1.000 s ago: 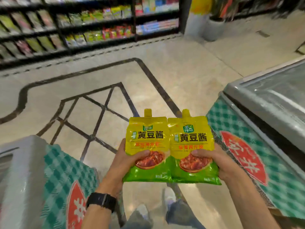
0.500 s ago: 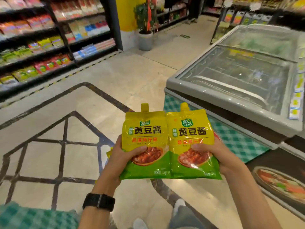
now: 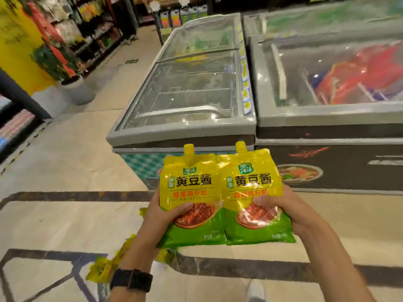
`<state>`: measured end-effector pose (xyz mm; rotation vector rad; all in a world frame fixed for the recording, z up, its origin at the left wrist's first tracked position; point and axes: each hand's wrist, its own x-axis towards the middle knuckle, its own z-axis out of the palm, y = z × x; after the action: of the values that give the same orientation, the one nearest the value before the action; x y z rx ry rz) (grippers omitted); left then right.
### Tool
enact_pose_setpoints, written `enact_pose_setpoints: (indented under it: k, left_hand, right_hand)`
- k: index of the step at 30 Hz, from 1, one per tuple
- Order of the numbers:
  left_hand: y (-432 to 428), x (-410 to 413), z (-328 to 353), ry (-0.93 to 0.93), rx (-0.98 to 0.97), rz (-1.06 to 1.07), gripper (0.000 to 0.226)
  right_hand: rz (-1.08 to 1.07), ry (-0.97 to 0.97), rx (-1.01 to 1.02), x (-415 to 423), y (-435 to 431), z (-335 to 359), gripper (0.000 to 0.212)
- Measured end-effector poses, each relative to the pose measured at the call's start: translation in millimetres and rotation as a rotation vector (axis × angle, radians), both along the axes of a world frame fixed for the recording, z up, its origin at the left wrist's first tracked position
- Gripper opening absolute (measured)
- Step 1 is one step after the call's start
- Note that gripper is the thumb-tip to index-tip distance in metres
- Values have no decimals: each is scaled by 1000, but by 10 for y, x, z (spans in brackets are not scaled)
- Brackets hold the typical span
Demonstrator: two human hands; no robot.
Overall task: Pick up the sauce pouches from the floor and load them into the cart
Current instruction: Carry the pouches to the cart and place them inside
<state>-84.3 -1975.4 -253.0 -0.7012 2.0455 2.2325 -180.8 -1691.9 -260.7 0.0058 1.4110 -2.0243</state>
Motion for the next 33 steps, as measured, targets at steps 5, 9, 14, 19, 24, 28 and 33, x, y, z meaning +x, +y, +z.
enact_pose_setpoints:
  k: [5, 9, 14, 19, 24, 28, 33]
  left_hand:
    - [978, -894, -15, -6, -60, -205, 91]
    - [1630, -1528, -55, -21, -48, -405, 92]
    - [2485, -2225, -30, 49, -17, -647, 101]
    - [3317, -2948, -140, 49, 48, -859, 112]
    - [4246, -3625, -276, 20, 106, -1032, 118]
    - [4978, -3943, -307, -21, 159, -1197, 111]
    - [5921, -4166, -335, -20, 134, -1338, 115]
  right_hand:
    - [-237, 33, 5, -235, 1093, 48, 55]
    - [-439, 19, -1, -295, 1763, 37, 53]
    - [-675, 18, 42, -356, 2417, -16, 54]
    - [-891, -5, 73, -476, 2990, -45, 62]
    - [-1078, -28, 157, -645, 3517, 10, 92]
    - [-1241, -41, 212, -688, 3915, 93, 94]
    - [-1425, -87, 207, -628, 4432, 54, 98]
